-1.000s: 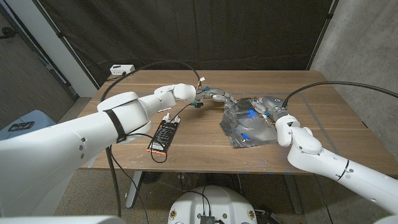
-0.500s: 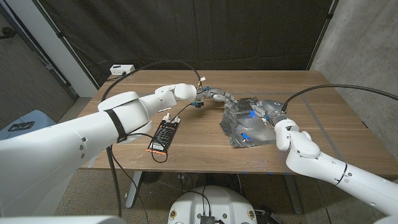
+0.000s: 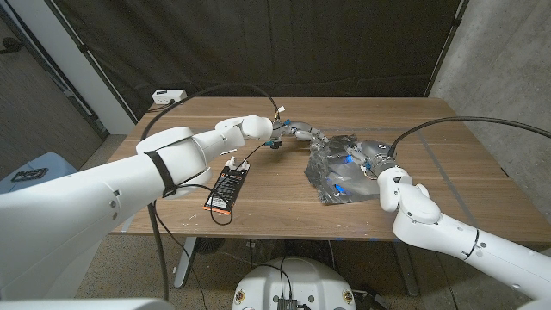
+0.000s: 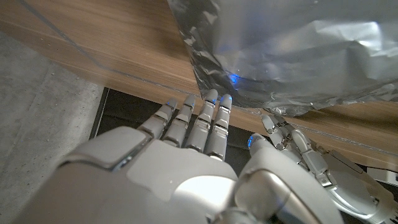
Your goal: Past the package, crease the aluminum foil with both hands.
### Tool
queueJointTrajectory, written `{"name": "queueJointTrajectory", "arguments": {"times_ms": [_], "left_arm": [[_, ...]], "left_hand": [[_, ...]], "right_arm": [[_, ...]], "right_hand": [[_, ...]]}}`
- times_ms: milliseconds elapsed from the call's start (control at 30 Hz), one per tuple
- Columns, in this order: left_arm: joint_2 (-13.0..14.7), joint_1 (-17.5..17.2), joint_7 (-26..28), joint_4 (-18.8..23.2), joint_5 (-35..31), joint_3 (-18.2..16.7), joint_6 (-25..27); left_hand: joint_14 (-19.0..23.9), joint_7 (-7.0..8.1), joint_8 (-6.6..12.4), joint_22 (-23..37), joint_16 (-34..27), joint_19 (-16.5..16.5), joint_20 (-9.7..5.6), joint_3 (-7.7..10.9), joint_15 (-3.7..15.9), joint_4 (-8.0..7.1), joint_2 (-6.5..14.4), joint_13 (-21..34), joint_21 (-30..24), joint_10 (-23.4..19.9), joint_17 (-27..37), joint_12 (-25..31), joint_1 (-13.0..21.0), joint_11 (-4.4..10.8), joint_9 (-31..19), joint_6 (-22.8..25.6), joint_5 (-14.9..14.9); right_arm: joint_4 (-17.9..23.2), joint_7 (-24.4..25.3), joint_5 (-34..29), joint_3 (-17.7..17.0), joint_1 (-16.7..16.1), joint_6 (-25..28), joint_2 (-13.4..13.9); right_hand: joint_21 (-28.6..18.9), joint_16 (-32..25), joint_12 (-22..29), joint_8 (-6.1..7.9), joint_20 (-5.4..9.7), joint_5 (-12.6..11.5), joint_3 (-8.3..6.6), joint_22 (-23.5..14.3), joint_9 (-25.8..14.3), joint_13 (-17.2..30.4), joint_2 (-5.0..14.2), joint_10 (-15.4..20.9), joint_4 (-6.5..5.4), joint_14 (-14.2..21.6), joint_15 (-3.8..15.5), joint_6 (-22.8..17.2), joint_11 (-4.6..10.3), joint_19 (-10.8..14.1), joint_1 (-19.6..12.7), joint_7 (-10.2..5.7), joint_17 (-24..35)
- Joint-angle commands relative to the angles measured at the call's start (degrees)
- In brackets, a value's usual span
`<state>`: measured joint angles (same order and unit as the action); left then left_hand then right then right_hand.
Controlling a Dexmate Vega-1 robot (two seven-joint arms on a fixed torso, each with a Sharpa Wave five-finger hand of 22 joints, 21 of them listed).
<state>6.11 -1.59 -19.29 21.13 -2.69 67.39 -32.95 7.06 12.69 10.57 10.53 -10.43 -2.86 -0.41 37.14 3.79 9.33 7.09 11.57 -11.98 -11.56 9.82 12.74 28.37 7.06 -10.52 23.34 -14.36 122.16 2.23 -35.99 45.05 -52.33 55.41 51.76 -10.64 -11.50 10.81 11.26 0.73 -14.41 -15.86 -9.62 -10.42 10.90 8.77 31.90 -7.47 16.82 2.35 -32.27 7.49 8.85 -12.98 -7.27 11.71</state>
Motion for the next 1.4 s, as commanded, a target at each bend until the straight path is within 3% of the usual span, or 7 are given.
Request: {"name": "queueJointTrajectory", "arguments": {"times_ms": [33, 867, 1400], "left_arm": [[0.0, 0.0, -0.5, 0.0, 0.3, -0.2, -0.4], [0.5, -0.2, -2.0, 0.1, 0.7, -1.3, -2.0], [0.5, 0.0, -1.3, 0.0, 1.0, -1.1, 0.0]], "left_hand": [[0.6, -0.01, 0.04, 0.1, -0.1, -0.4, 0.04, -0.04, -0.07, -0.01, -0.3, 0.2, -0.1, -0.2, 0.1, -0.1, 0.1, -0.24, -0.1, 0.1, 0.1], [0.7, -0.01, 0.02, 0.1, -0.1, -0.4, 0.05, -0.08, -0.04, -0.02, -0.3, 0.2, -0.1, -0.2, 0.1, -0.1, 0.1, -0.22, -0.1, 0.1, 0.1], [0.7, -0.02, 0.05, 0.1, -0.1, -0.4, -0.01, -0.07, -0.09, -0.03, -0.2, 0.2, -0.1, -0.2, 0.1, -0.1, 0.1, -0.11, -0.1, 0.2, 0.1]], "right_arm": [[-2.9, 1.5, 1.2, 1.4, -0.1, -0.5, -1.5], [-8.8, 6.4, 4.8, 1.4, 0.0, -4.9, -4.1], [-3.5, 6.9, 2.0, 0.4, 0.0, -4.6, -1.1]], "right_hand": [[0.0, -0.2, 0.3, 0.38, -0.15, -0.2, -0.58, 0.0, -0.1, 0.0, -0.01, 0.8, 0.23, -0.1, 1.04, -0.6, -0.06, -0.2, -0.8, 0.23, 0.1], [-0.3, -0.5, 0.3, 0.38, 0.3, -0.2, -1.21, 0.0, -0.1, 0.0, 0.02, 1.2, 0.54, 0.7, 1.61, -0.9, -0.05, 0.4, -1.1, 0.17, -0.1], [-0.3, -0.5, 0.3, 0.31, 0.26, -0.1, -1.63, 0.0, -0.1, 0.0, 0.02, 1.2, 0.66, 0.7, 1.59, -1.0, 0.01, 0.6, -1.2, 0.08, -0.3]]}}
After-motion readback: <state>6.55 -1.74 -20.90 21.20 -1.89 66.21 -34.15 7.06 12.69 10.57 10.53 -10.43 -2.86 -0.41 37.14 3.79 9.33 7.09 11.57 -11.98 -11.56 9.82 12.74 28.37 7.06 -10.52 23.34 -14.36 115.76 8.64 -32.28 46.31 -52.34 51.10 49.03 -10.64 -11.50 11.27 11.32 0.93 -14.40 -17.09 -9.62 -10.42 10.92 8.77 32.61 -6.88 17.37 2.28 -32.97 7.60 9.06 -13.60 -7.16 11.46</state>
